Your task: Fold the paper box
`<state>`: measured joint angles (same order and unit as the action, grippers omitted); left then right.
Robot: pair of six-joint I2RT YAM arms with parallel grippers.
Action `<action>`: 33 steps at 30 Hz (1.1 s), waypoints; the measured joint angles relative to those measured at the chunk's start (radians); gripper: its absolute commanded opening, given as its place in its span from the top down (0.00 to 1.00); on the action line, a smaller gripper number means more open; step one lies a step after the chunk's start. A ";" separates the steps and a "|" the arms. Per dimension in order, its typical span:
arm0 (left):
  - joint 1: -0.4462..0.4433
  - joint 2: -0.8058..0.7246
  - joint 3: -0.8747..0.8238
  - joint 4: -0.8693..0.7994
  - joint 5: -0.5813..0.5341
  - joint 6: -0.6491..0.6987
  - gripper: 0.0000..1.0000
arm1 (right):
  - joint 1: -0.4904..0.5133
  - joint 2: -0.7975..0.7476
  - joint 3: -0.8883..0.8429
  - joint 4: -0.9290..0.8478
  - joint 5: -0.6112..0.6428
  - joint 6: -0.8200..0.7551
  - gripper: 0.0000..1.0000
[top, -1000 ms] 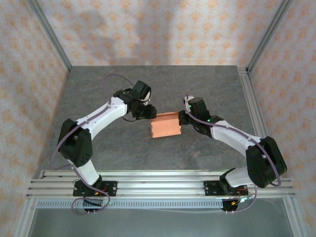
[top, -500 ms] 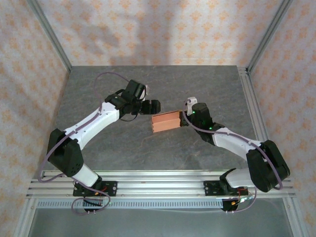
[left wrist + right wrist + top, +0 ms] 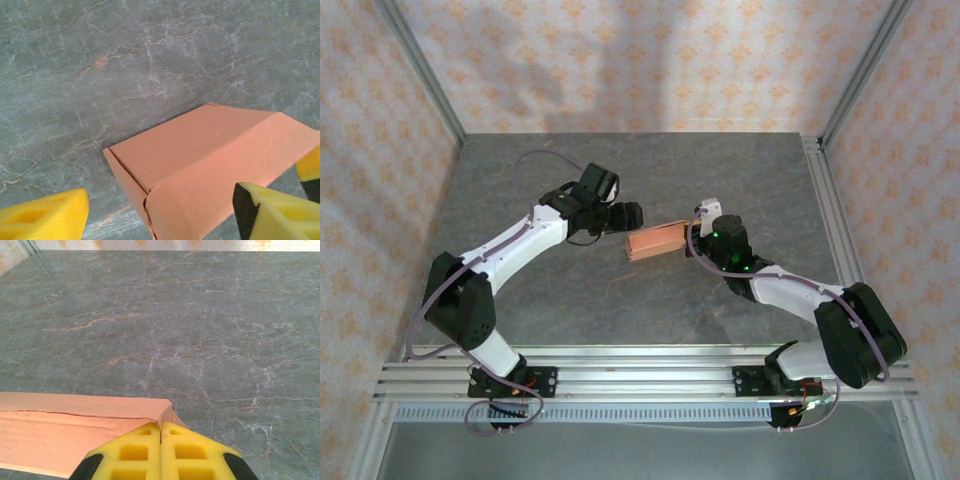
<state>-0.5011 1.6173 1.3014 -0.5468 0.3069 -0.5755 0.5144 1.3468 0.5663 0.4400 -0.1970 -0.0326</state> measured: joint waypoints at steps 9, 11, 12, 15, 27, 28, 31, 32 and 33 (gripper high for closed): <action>0.000 0.033 -0.003 -0.001 0.004 -0.012 0.41 | 0.000 0.039 0.002 0.022 0.000 -0.007 1.00; 0.000 0.039 -0.003 -0.001 0.004 -0.012 0.45 | 0.000 0.046 0.004 0.025 0.000 -0.007 1.00; 0.000 0.042 -0.005 0.000 0.004 -0.011 0.47 | 0.000 0.049 0.006 0.026 0.000 -0.007 1.00; 0.000 0.049 -0.023 0.002 0.007 -0.017 0.53 | 0.000 0.059 0.014 0.025 0.000 -0.010 1.00; 0.002 0.065 -0.047 0.042 0.027 -0.028 0.60 | 0.000 0.098 0.044 0.024 0.000 -0.010 0.93; 0.004 0.066 -0.048 0.045 0.028 -0.029 0.61 | 0.000 0.098 0.044 0.024 0.000 -0.010 0.90; 0.005 0.068 -0.055 0.052 0.030 -0.030 0.61 | 0.000 0.098 0.045 0.022 0.001 -0.001 0.78; 0.005 0.069 -0.056 0.055 0.030 -0.030 0.61 | -0.001 0.098 0.045 0.022 0.002 0.002 0.73; 0.005 0.070 -0.057 0.060 0.030 -0.030 0.61 | -0.001 0.098 0.045 0.022 0.004 0.006 0.69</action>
<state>-0.4965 1.6871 1.2442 -0.4873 0.3367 -0.6052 0.5137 1.4448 0.6109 0.4618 -0.1932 -0.0265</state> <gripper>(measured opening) 0.391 0.247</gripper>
